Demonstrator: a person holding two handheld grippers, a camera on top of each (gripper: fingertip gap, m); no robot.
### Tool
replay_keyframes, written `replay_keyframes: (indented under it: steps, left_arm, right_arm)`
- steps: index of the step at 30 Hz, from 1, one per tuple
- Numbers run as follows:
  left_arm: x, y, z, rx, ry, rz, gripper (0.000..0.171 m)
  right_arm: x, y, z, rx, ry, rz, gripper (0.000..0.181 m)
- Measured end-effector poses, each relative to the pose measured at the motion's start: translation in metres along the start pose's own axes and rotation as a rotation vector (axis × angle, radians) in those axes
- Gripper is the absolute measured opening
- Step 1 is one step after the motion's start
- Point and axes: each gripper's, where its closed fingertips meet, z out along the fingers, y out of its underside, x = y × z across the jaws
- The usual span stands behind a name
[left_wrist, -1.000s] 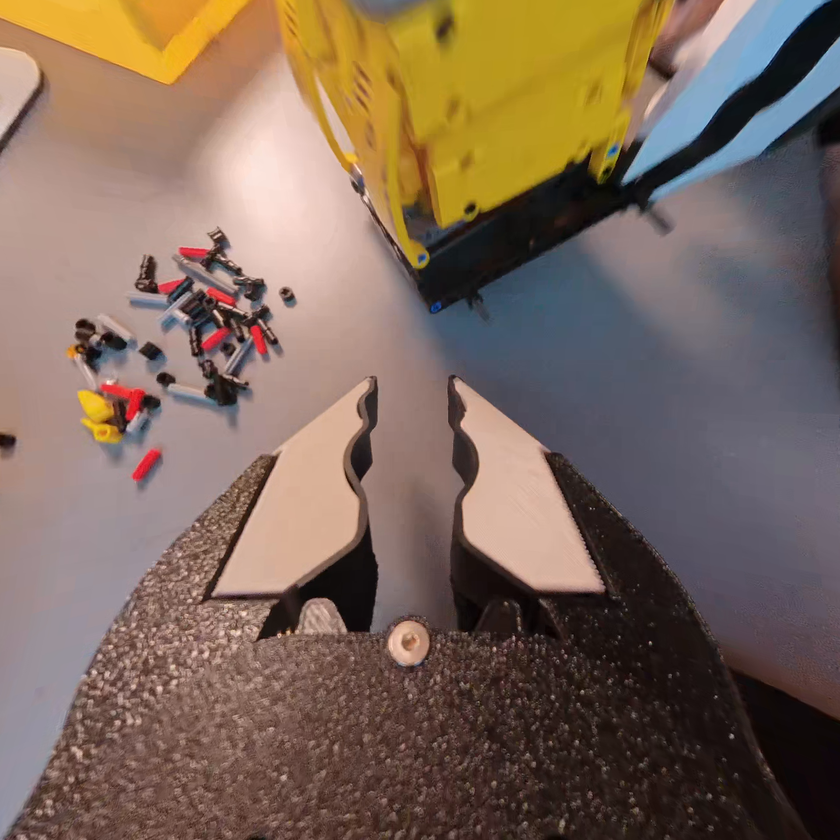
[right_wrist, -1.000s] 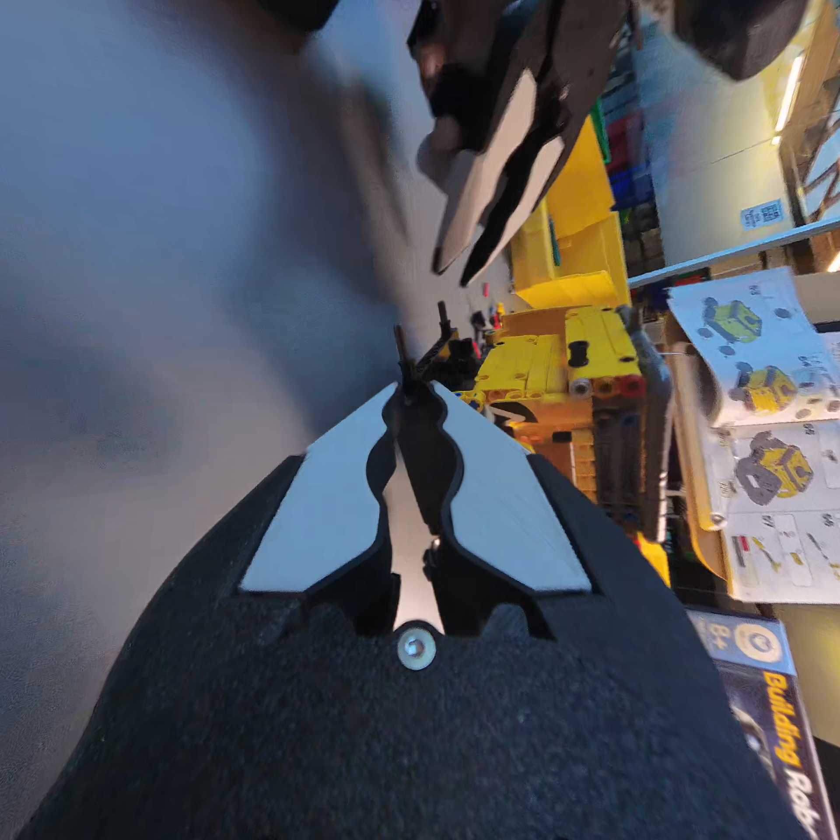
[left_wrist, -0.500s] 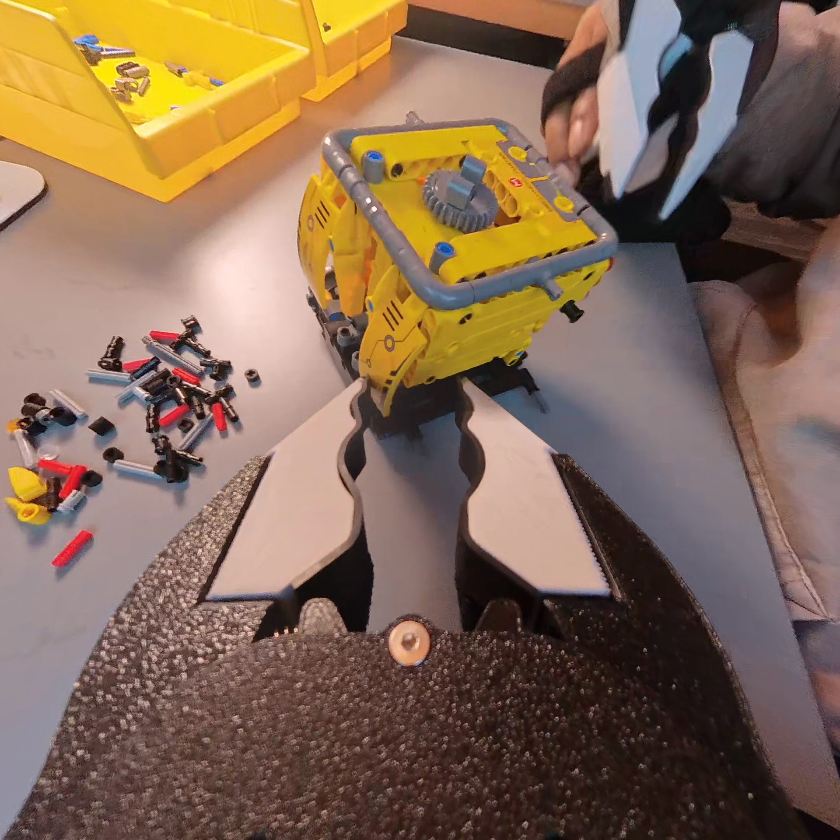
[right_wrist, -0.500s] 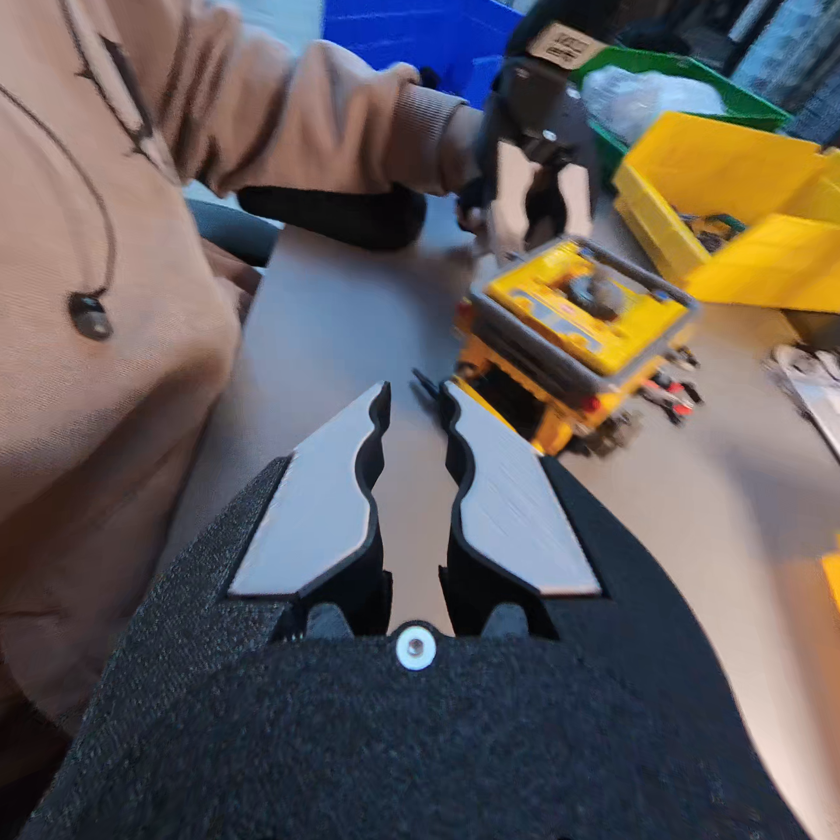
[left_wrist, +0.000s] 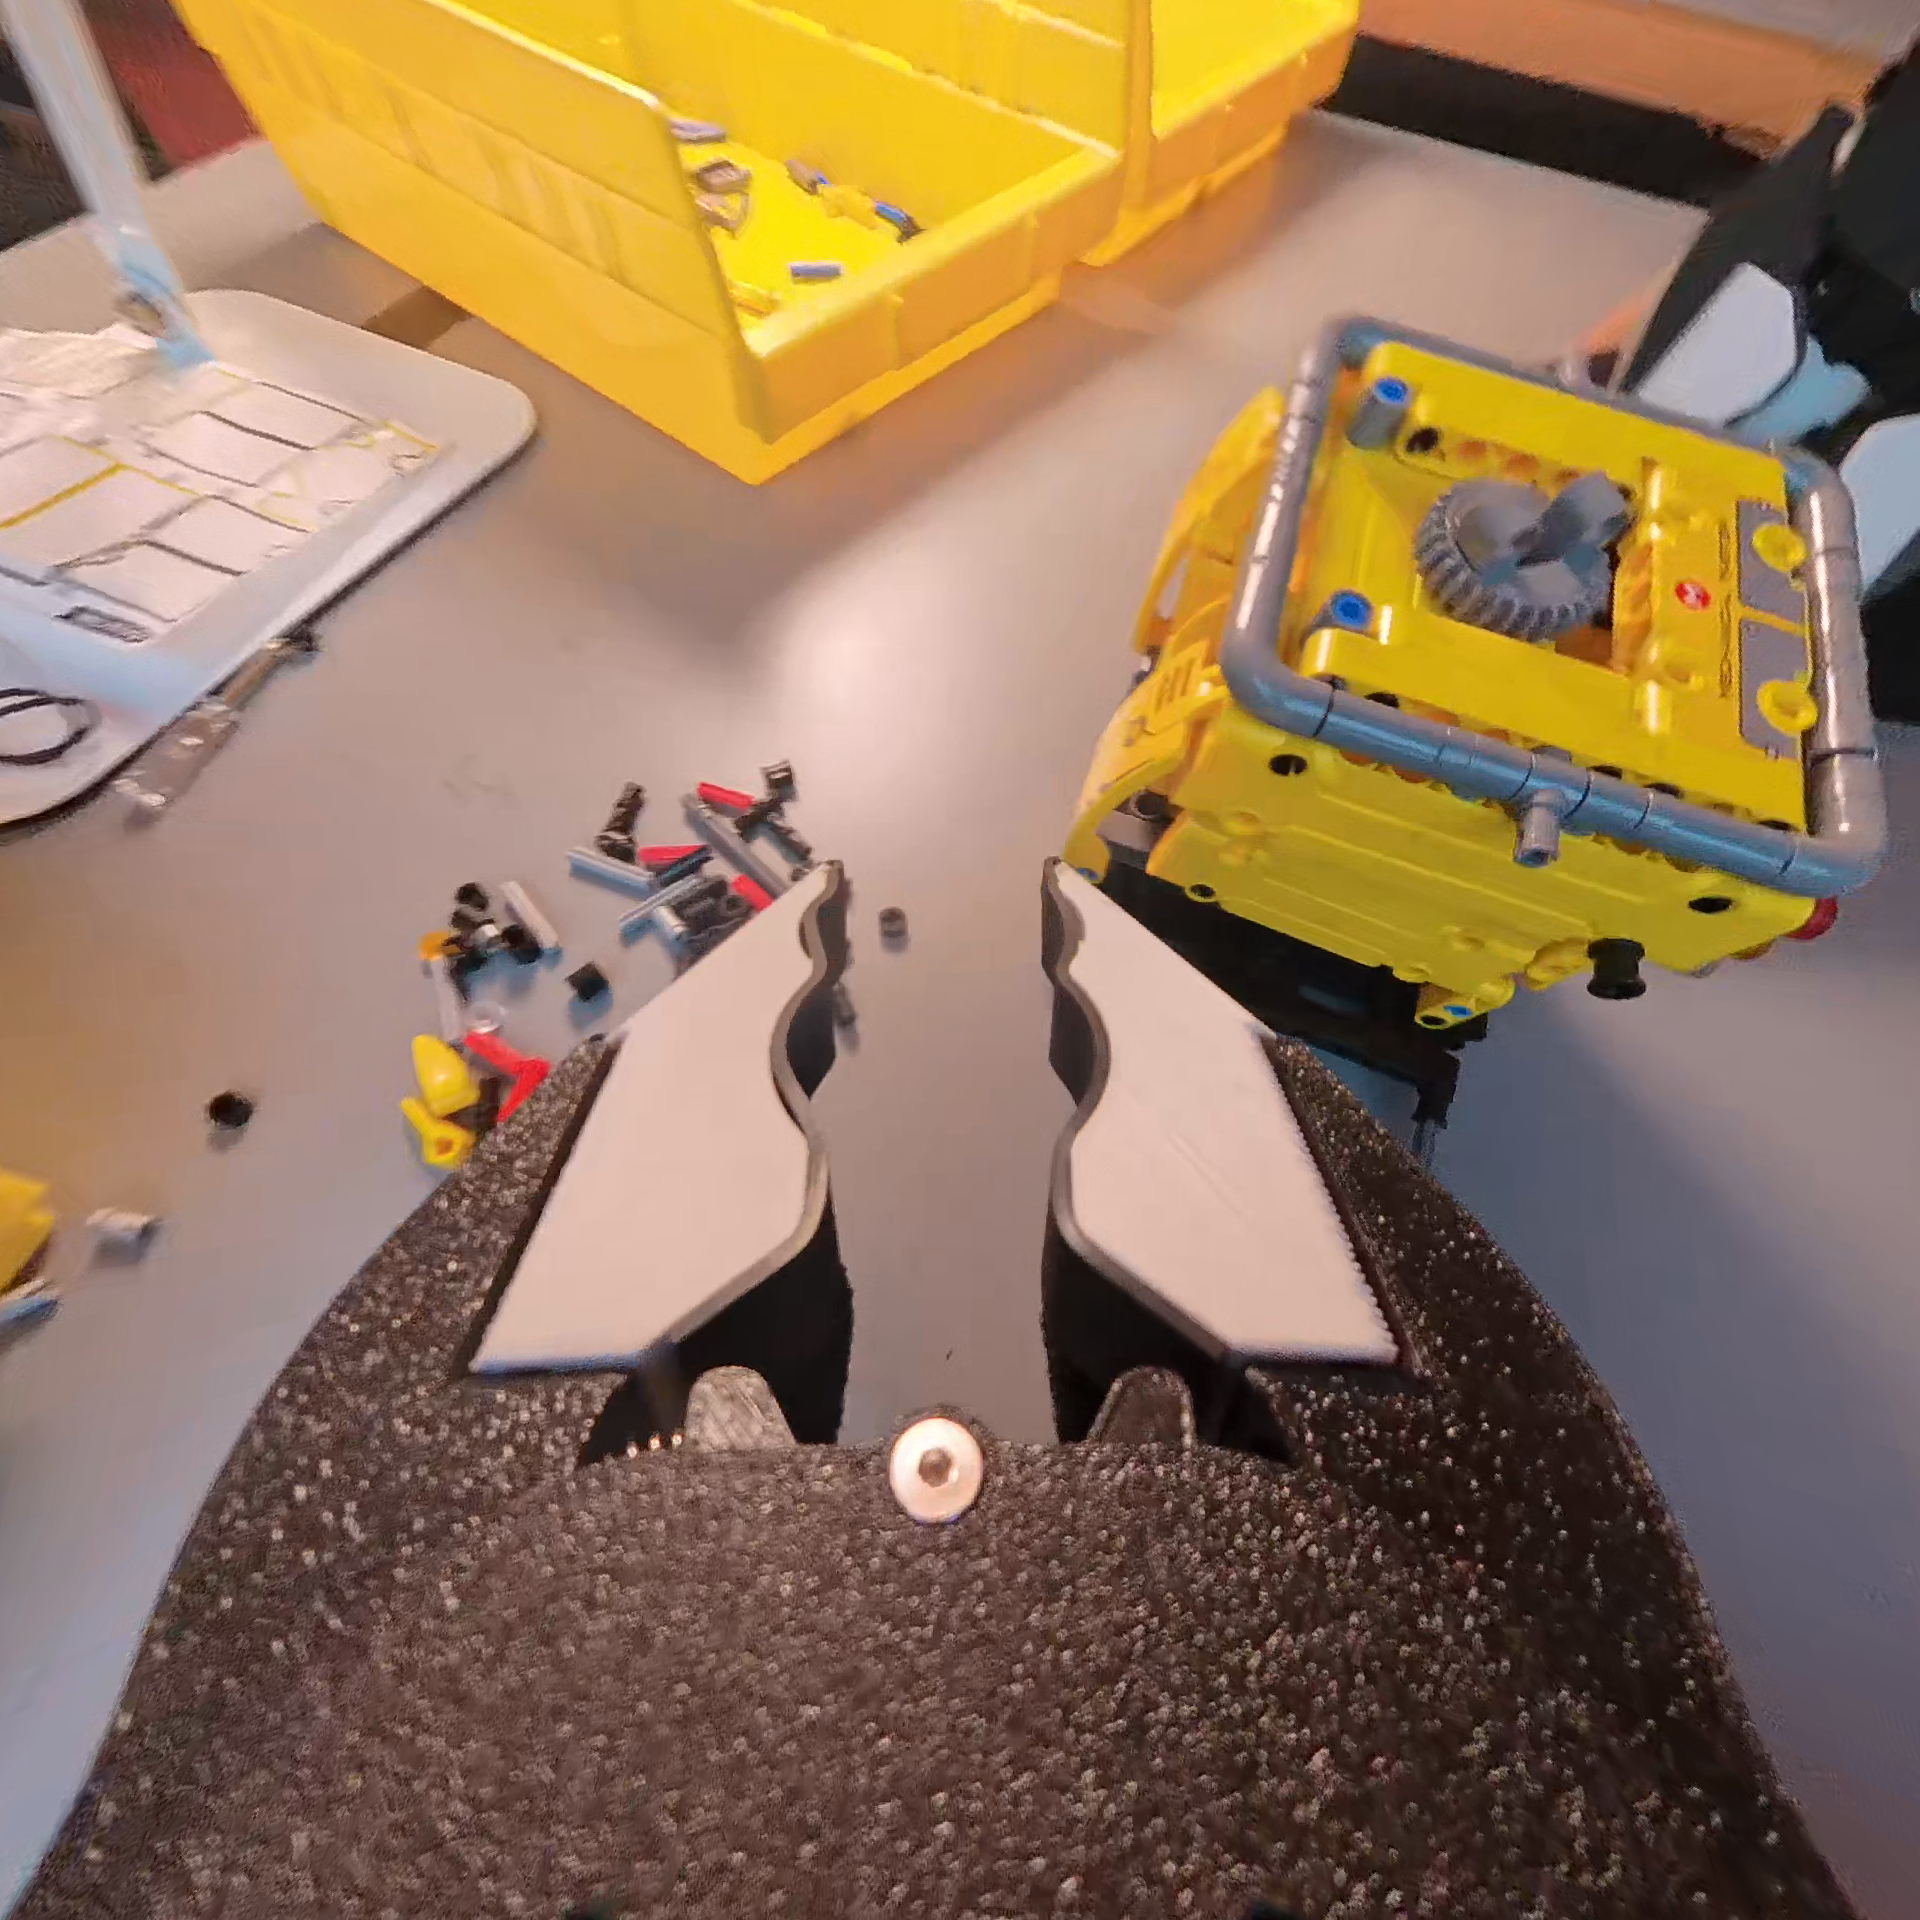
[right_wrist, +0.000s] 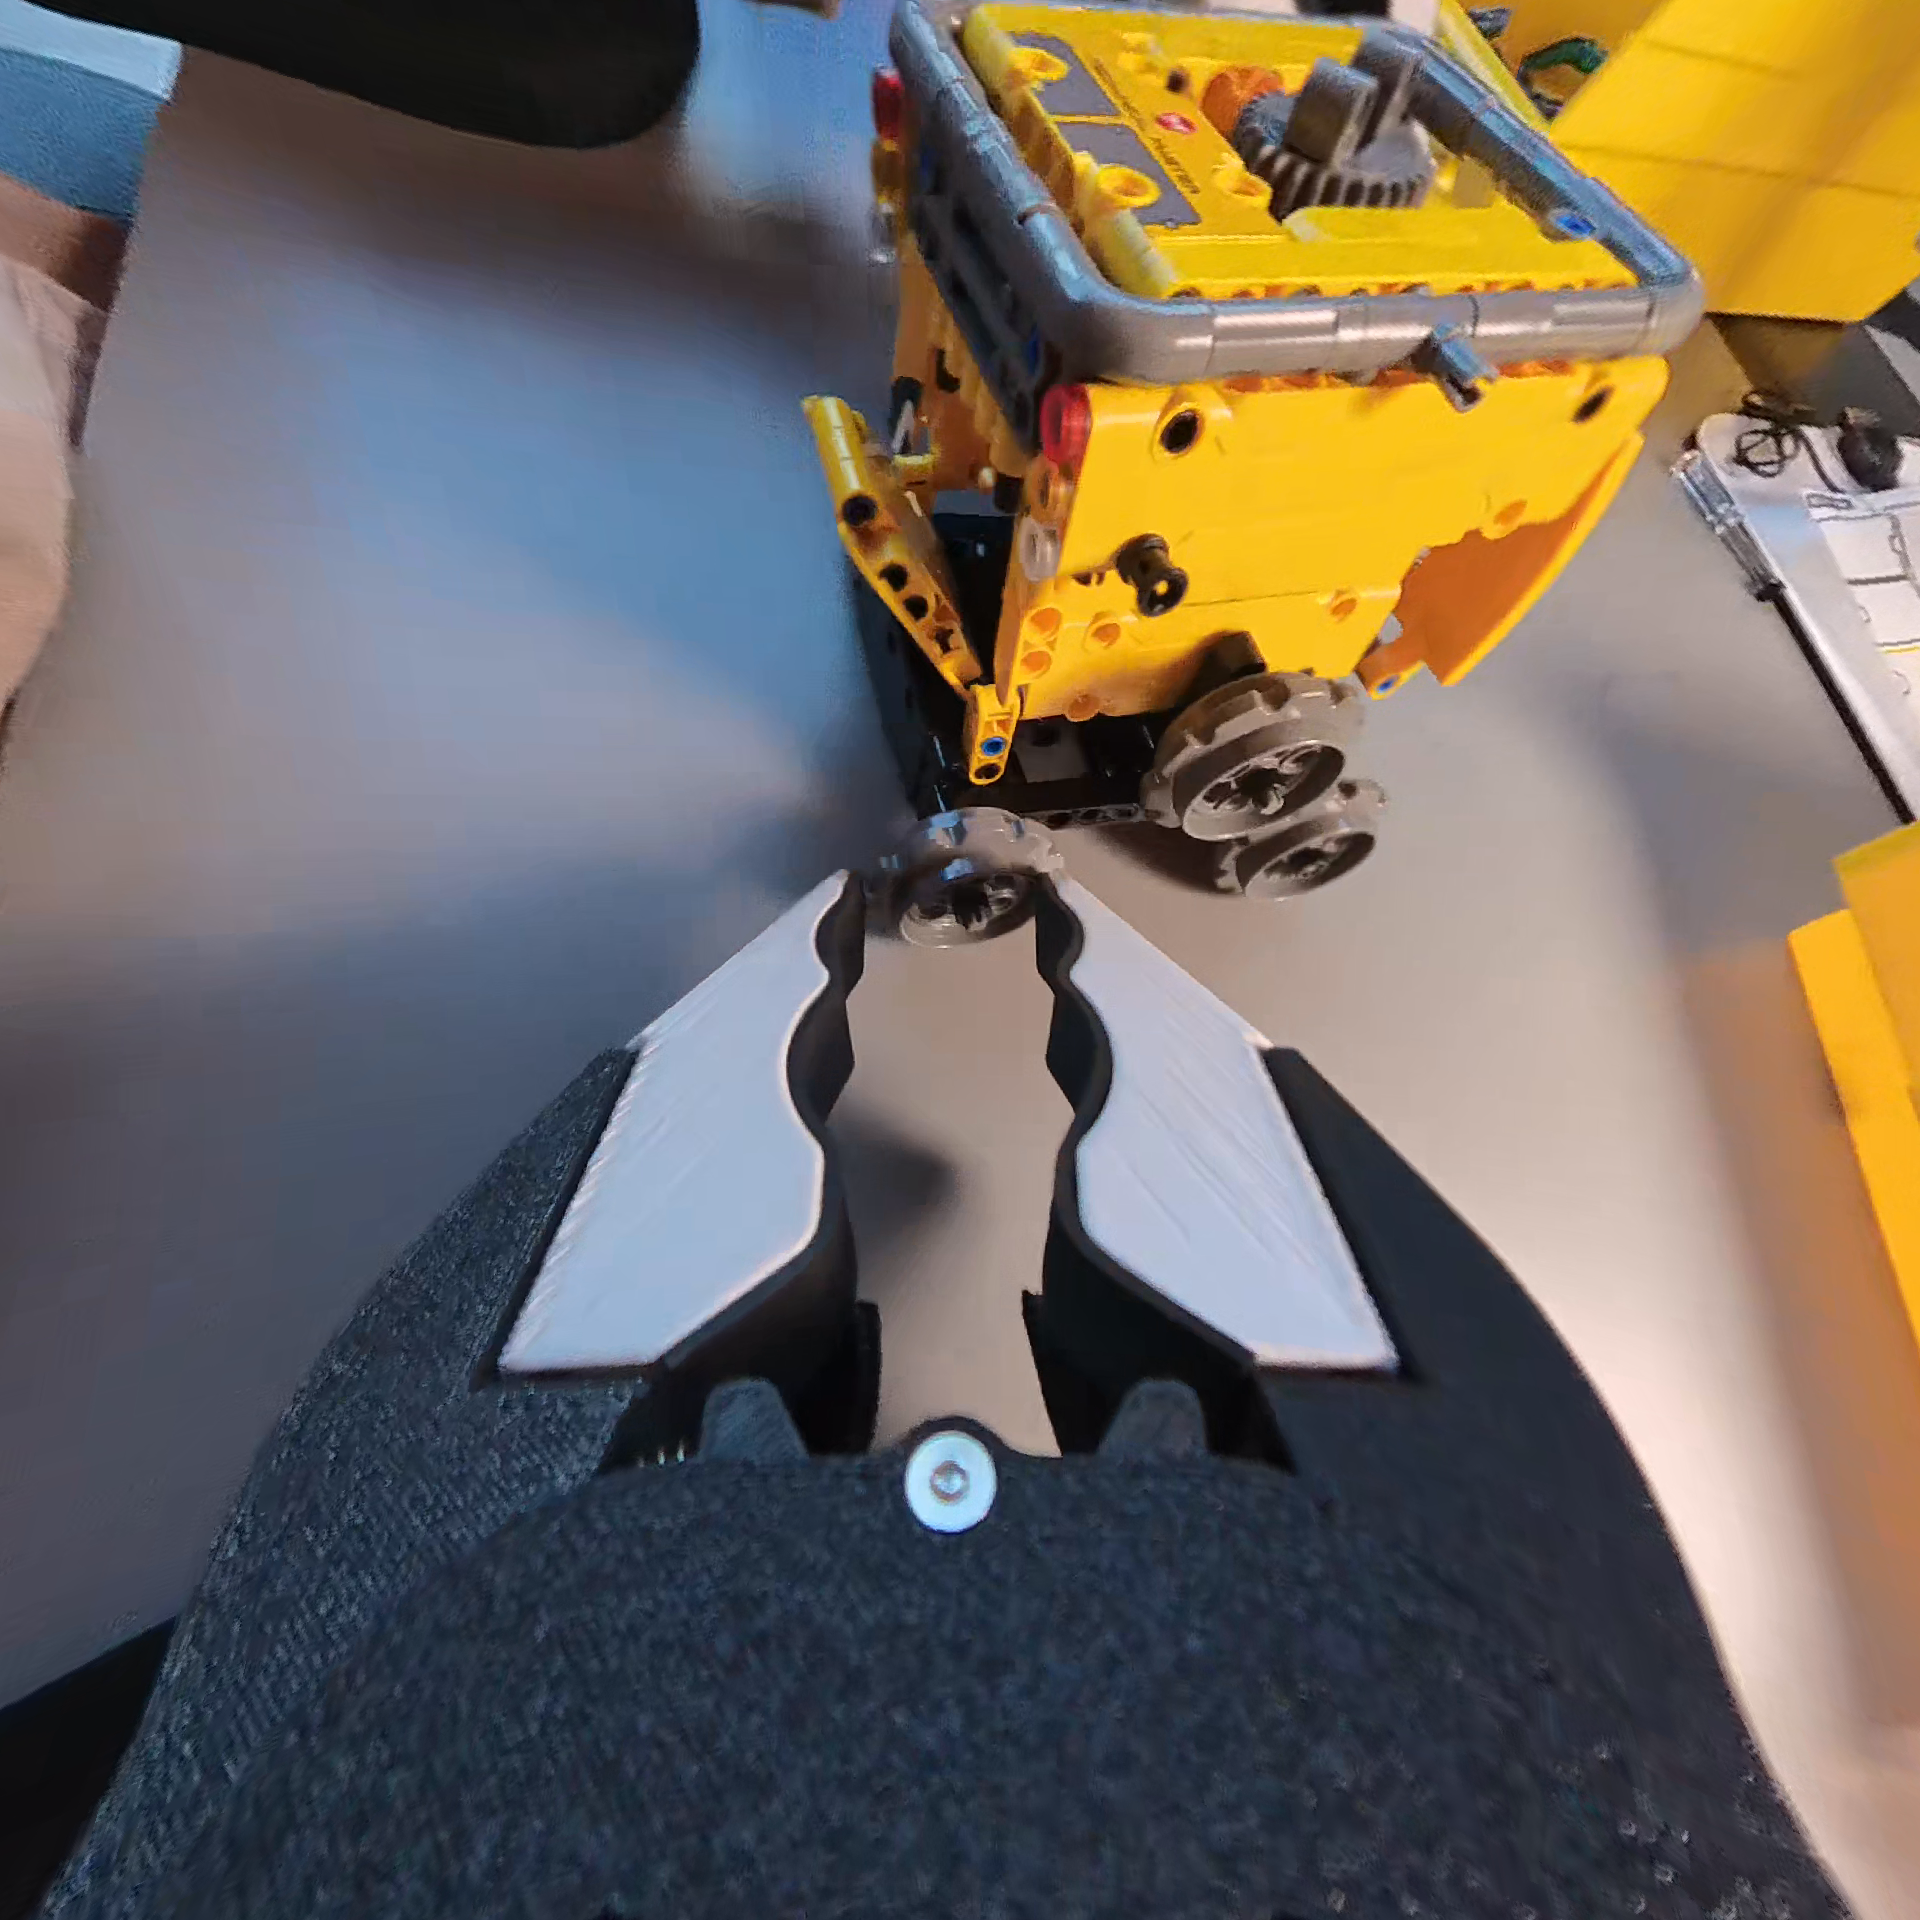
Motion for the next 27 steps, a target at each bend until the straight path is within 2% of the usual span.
replay_keyframes:
  steps: [4,6,8,11,14,18,19,21,27]
  left_arm:
    - [0.0,-0.026,-0.037,0.143,-0.006,-0.076,0.041]
    - [0.015,-0.04,-0.053,0.204,0.035,-0.083,0.043]
    - [0.035,-0.046,-0.062,0.213,0.073,-0.049,0.046]
    - [0.064,-0.027,-0.057,0.121,0.136,-0.014,0.055]
    - [0.086,0.007,-0.038,-0.019,0.206,-0.05,0.07]
    - [0.104,0.027,-0.011,-0.085,0.254,-0.071,0.071]
    - [0.108,0.027,-0.005,-0.093,0.26,-0.055,0.069]
    - [0.113,0.029,0.004,-0.121,0.257,-0.018,0.063]
    - [0.118,0.033,0.006,-0.147,0.278,0.017,0.057]
  right_arm:
    - [-0.002,-0.007,-0.008,0.062,-0.059,0.05,0.03]
    - [-0.001,0.001,-0.008,0.031,-0.066,0.051,0.022]
    - [-0.002,0.008,-0.007,0.011,-0.068,0.037,0.019]
    - [0.0,0.008,-0.005,0.0,-0.043,0.018,0.022]
    - [0.001,0.013,0.0,-0.032,-0.035,0.017,0.049]
    - [-0.004,0.012,0.014,-0.055,-0.089,0.036,0.059]
    - [-0.004,0.01,0.017,-0.054,-0.09,0.033,0.057]
    - [-0.004,0.003,0.019,-0.03,-0.09,0.026,0.04]
    - [0.003,-0.019,-0.015,0.072,-0.084,0.036,0.04]
